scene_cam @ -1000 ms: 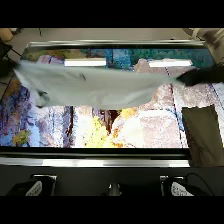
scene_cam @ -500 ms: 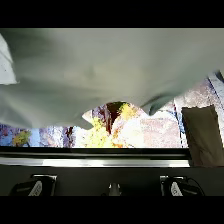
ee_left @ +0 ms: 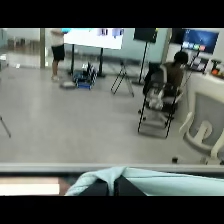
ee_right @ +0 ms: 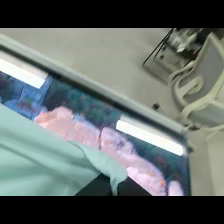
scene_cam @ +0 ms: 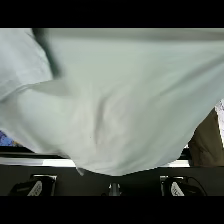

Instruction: Fold the shirts.

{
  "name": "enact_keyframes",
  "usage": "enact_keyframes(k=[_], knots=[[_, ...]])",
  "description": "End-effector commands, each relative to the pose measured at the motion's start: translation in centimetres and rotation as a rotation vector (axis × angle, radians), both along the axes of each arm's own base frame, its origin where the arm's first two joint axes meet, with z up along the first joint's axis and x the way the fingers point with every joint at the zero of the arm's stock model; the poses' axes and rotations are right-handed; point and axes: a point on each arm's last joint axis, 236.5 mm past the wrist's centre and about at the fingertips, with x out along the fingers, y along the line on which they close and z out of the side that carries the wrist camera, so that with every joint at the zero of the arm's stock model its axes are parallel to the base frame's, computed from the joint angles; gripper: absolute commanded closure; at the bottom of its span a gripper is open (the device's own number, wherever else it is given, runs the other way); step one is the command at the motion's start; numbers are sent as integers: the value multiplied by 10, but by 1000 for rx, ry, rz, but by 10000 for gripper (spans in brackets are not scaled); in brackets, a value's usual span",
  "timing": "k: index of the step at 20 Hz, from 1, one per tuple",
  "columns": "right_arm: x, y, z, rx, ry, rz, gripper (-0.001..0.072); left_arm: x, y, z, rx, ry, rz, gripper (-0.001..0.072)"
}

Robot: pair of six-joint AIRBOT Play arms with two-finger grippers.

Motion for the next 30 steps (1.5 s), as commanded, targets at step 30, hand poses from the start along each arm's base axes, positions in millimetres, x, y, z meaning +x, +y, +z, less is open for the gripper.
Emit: enact_keyframes(k=[30], knots=[[190,22,-444,104,1027,54,691,179,22,-501,126,1321,-83,678]])
